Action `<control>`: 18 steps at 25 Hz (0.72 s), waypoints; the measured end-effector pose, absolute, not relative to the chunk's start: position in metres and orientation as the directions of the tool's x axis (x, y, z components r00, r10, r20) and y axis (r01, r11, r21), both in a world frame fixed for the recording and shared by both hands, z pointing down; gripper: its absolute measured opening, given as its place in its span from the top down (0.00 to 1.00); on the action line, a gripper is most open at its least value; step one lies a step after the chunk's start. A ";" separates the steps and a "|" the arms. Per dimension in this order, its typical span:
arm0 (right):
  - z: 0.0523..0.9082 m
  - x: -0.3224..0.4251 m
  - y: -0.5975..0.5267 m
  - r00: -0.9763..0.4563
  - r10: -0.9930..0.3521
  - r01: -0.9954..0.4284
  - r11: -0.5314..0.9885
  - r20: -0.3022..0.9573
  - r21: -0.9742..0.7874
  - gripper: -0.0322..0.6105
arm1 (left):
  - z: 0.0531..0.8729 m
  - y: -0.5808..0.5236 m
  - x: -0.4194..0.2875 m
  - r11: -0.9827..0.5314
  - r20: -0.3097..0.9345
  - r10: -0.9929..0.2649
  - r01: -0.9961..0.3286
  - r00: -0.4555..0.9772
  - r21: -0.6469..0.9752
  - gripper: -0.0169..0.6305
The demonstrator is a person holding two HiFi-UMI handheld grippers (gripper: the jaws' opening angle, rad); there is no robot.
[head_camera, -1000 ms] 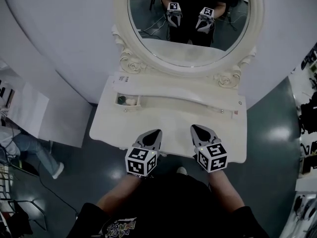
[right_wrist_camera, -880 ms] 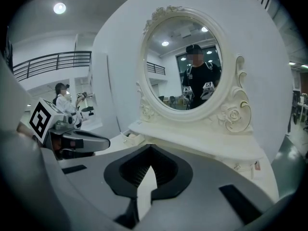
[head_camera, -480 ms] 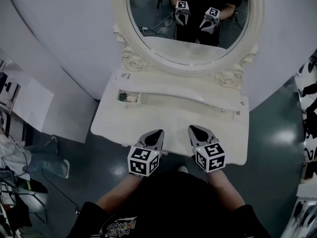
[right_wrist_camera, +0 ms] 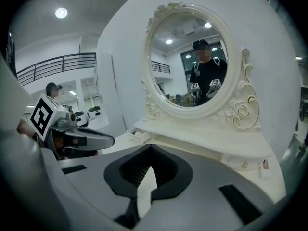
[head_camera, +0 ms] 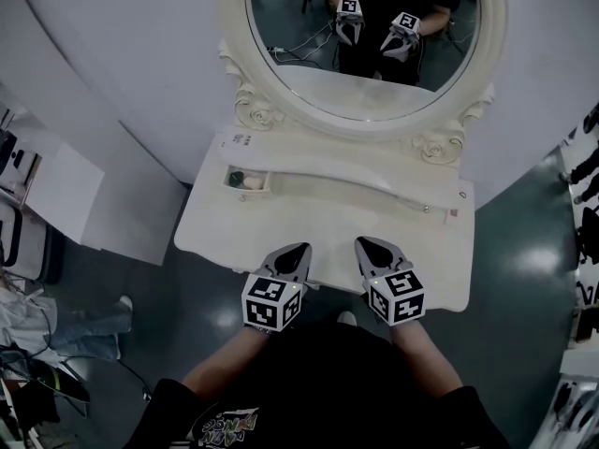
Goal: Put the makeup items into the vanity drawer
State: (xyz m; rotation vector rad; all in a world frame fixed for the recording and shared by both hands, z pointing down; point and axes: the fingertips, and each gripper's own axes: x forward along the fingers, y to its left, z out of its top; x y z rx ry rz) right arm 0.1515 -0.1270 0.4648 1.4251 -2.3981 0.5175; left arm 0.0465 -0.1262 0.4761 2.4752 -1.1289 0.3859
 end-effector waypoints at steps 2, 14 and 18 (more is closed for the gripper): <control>0.464 0.150 -0.127 -0.462 -0.775 -0.884 0.443 0.432 -0.151 0.91 | 0.475 -0.127 0.045 -0.601 0.401 -0.657 -0.765 0.638 0.232 0.96; 0.464 0.148 -0.133 -0.455 -0.778 -0.887 0.438 0.433 -0.145 0.91 | 0.474 -0.134 0.045 -0.618 0.399 -0.647 -0.753 0.650 0.227 0.96; 0.464 0.147 -0.134 -0.457 -0.776 -0.886 0.439 0.434 -0.149 0.91 | 0.472 -0.135 0.045 -0.620 0.399 -0.646 -0.752 0.651 0.224 0.96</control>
